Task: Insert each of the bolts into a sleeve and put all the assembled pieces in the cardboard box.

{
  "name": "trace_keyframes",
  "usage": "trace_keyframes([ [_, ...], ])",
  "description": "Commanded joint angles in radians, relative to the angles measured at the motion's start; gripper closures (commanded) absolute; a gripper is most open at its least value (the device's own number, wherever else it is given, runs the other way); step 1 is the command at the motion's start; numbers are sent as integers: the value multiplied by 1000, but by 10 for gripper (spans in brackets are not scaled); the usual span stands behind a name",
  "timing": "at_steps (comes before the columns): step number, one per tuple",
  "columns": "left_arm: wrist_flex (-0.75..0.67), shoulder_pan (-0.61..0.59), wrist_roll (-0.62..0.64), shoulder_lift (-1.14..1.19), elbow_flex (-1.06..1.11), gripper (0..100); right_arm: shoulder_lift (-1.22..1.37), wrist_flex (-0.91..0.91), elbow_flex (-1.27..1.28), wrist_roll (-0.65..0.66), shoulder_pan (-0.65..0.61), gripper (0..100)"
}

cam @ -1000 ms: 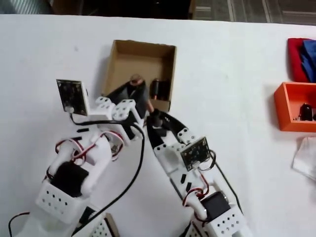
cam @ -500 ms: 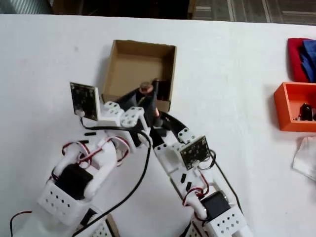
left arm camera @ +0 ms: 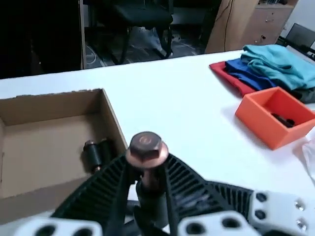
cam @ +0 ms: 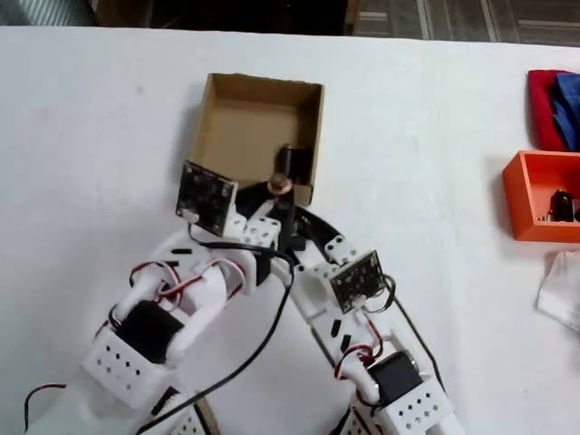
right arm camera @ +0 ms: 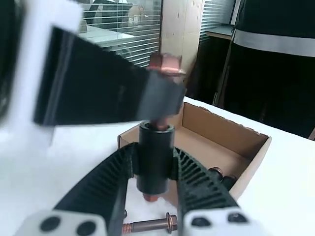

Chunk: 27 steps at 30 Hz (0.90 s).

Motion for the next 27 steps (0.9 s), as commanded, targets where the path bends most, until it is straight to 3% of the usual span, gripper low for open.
trace_keyframes([
  [1, 100, 3, -15, -11, -54, 845, -13, -2, 11, -5, 1, 975],
  [4, 157, 2, -14, -11, -71, 756, -13, -2, 11, -5, 1, 975],
  [13, 184, -132, -20, -12, -194, 782, -12, 1, 11, -3, 1, 975],
  [20, 433, -152, -14, -12, -532, 810, -15, 71, 11, -5, 2, 975],
  [24, 582, -361, -23, -11, -611, 989, -12, 173, -126, -48, 91, 976],
  [27, 664, -589, -46, -11, -559, 964, 7, 318, -358, -83, 150, 976],
])
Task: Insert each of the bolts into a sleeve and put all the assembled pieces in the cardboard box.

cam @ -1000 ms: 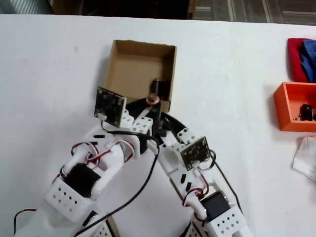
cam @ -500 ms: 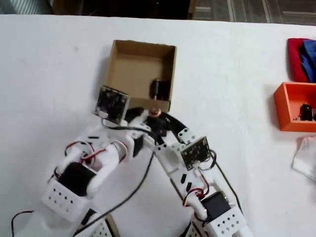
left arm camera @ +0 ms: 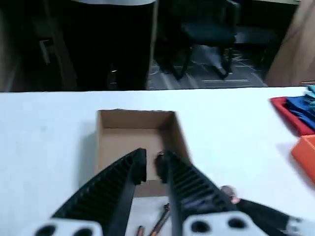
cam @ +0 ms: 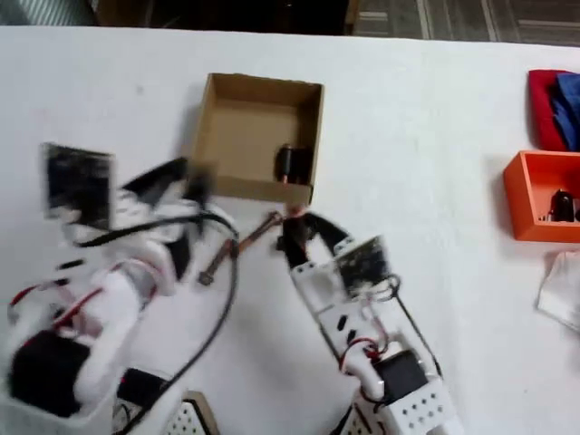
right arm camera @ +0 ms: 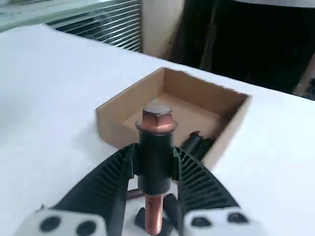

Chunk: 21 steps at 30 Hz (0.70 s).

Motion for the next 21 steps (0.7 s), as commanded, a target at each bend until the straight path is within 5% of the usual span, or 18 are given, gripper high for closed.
trace_keyframes([
  [1, 74, -269, -23, 2, 33, 978, 33, 130, -327, -28, 48, 976],
  [5, 64, -445, -52, 2, 265, 954, 275, 226, -634, -32, 53, 976],
  [10, -176, -606, -407, 2, 628, 890, 763, 386, -1026, -41, 54, 976],
  [14, -353, -637, -356, 6, 782, 941, 1170, 553, -1353, -212, 53, 976],
  [21, -448, -592, -534, 8, 990, 939, 1781, 796, -1938, -261, 54, 976],
])
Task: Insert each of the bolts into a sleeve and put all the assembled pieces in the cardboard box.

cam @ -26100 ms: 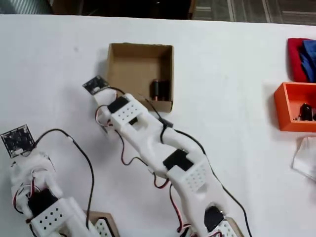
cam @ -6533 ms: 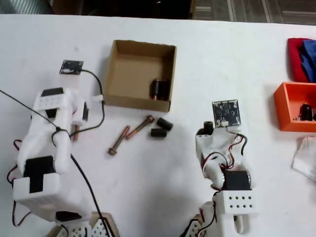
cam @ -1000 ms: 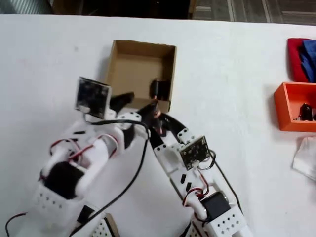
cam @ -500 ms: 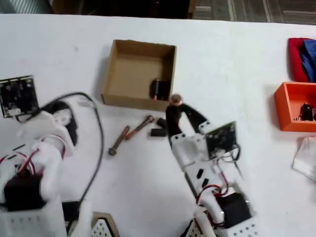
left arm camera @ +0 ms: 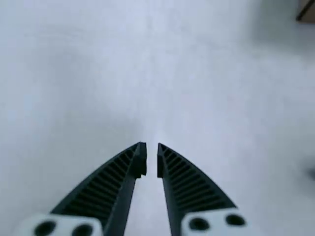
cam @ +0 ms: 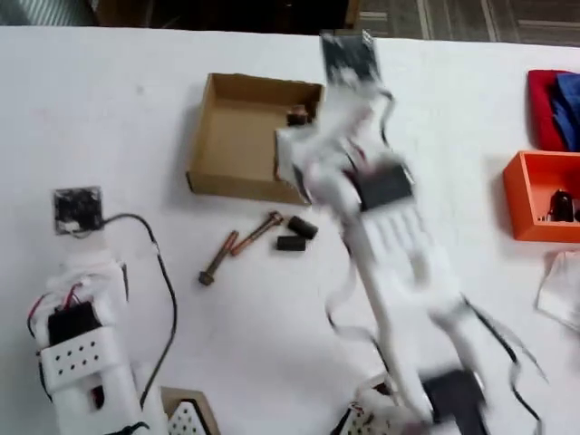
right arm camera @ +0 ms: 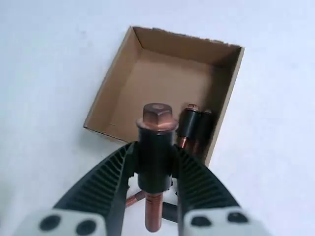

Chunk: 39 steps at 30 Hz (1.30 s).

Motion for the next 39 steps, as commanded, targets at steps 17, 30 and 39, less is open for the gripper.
trace_keyframes([
  [17, -95, 34, -115, -11, 116, 942, 1021, 234, -1157, -140, 58, 976],
  [30, -97, 71, -115, -11, 119, 942, 1313, 180, -1352, -143, 36, 976],
  [39, -97, 71, -115, -11, 119, 942, 1322, 229, -1350, -144, -4, 976],
])
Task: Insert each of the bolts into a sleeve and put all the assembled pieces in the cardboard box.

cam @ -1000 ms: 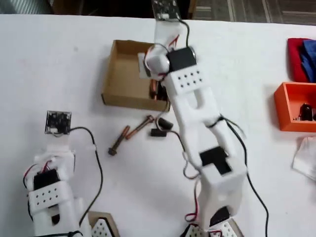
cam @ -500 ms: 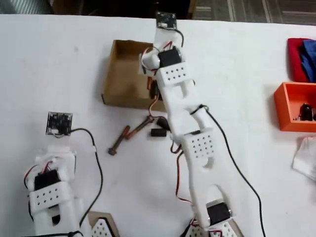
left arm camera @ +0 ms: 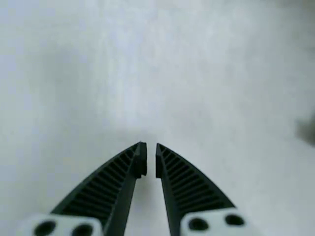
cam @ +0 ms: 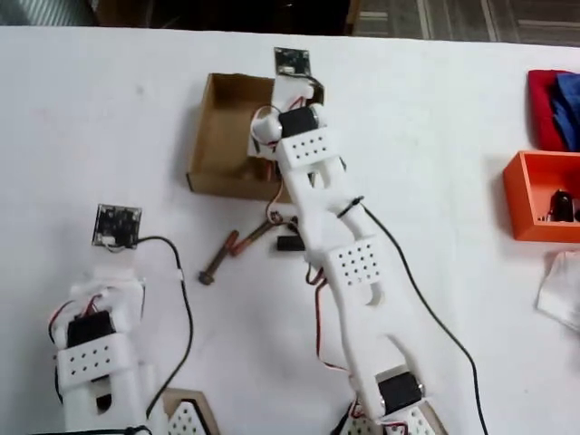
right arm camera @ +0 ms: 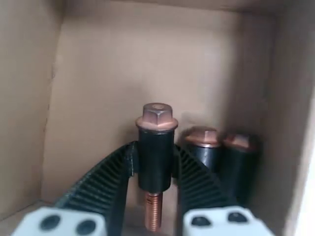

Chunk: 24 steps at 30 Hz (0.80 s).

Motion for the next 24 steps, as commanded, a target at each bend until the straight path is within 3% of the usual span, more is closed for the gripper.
trace_keyframes([
  [1, -17, 9, -5, -9, -4, 942, -15, 7, -57, -11, -10, 976],
  [24, -17, 9, -5, -9, -4, 942, 82, 81, -63, -69, -7, 975],
])
